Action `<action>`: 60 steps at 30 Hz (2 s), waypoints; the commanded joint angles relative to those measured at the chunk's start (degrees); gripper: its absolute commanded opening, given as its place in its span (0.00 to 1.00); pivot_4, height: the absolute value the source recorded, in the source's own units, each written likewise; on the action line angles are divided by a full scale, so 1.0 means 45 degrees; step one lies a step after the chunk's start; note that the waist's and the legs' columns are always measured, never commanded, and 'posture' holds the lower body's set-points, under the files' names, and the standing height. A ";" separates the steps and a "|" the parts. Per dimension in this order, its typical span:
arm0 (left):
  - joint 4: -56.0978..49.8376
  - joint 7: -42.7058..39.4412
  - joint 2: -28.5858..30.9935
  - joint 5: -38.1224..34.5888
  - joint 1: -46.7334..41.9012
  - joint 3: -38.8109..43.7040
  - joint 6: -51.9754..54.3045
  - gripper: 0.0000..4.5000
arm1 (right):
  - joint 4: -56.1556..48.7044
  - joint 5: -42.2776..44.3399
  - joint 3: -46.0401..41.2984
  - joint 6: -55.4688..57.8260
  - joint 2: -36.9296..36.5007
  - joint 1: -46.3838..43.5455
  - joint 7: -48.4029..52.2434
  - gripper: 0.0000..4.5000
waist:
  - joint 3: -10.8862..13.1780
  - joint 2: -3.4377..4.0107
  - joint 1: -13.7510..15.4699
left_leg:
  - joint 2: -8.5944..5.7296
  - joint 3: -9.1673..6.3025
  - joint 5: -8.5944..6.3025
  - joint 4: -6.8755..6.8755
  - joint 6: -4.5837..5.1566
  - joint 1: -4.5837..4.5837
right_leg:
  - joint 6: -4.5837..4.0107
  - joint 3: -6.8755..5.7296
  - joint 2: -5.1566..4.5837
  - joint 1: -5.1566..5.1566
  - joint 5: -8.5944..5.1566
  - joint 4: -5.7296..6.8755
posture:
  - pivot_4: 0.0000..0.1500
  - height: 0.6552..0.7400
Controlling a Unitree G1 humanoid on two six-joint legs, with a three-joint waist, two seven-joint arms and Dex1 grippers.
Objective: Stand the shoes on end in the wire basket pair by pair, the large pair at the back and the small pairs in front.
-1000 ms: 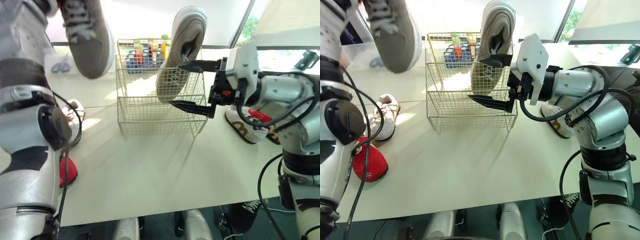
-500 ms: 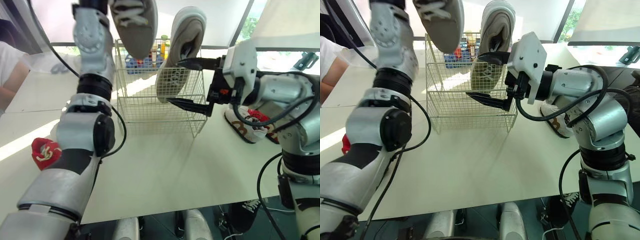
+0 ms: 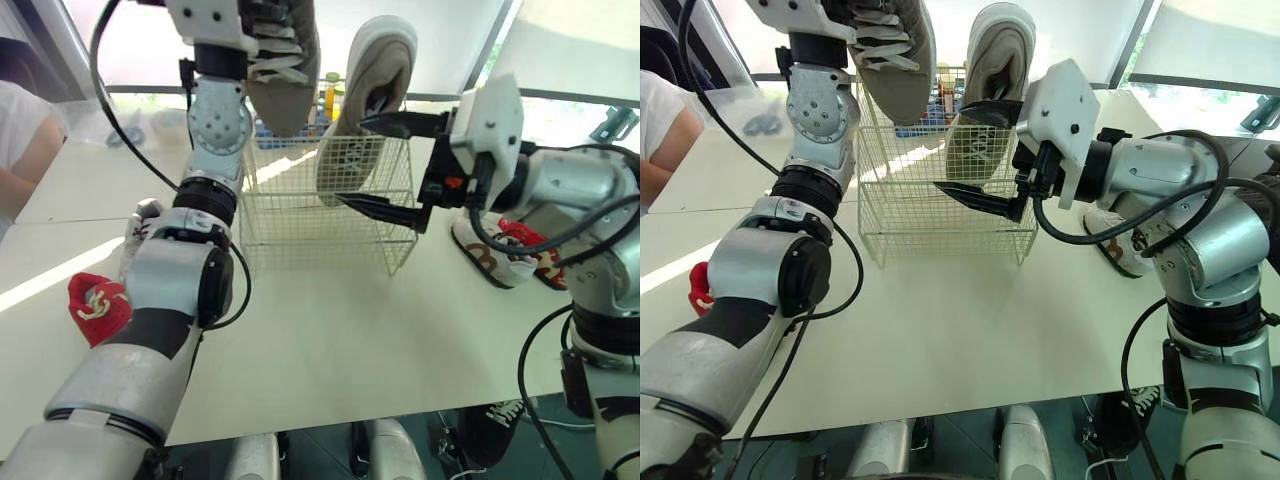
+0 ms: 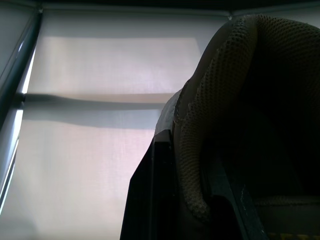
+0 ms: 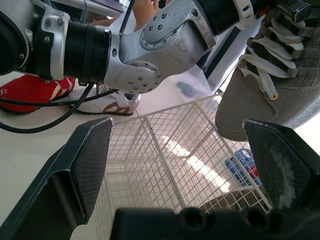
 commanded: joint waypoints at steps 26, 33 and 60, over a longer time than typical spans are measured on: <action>-0.1551 -0.1926 -0.1262 -0.2051 0.3554 -0.0152 0.3551 0.49 | -0.0100 -0.0273 -0.0275 -0.0275 -0.0171 -0.0238 0.0033 1.00 | -0.0041 0.0048 -0.0016 | 0.0006 0.0003 -0.0008 0.0011 0.0014 0.0012 | 0.0001 0.0000 -0.0001 -0.0007 0.0003 0.0022 | 1.00 1.00; -0.7242 -0.4064 -0.1634 -0.4225 0.5963 -0.0155 0.7926 0.99 | -0.0013 -0.0397 -0.0229 -0.0426 -0.0082 -0.0216 0.0062 1.00 | -0.0043 0.0051 -0.0035 | 0.0004 -0.0011 -0.0008 0.0025 0.0013 0.0014 | -0.0005 0.0000 -0.0001 0.0013 0.0003 0.0020 | 1.00 1.00; -1.8883 -1.2188 0.6517 -1.5063 1.0142 0.1157 2.3703 0.99 | 0.2976 -0.2297 -0.4543 0.1958 -0.3525 0.6486 -0.1665 1.00 | -0.0041 0.0052 -0.0005 | -0.0004 -0.0012 -0.0008 0.0027 0.0006 0.0014 | -0.0041 0.0002 0.0001 0.0030 -0.0025 0.0001 | 1.00 1.00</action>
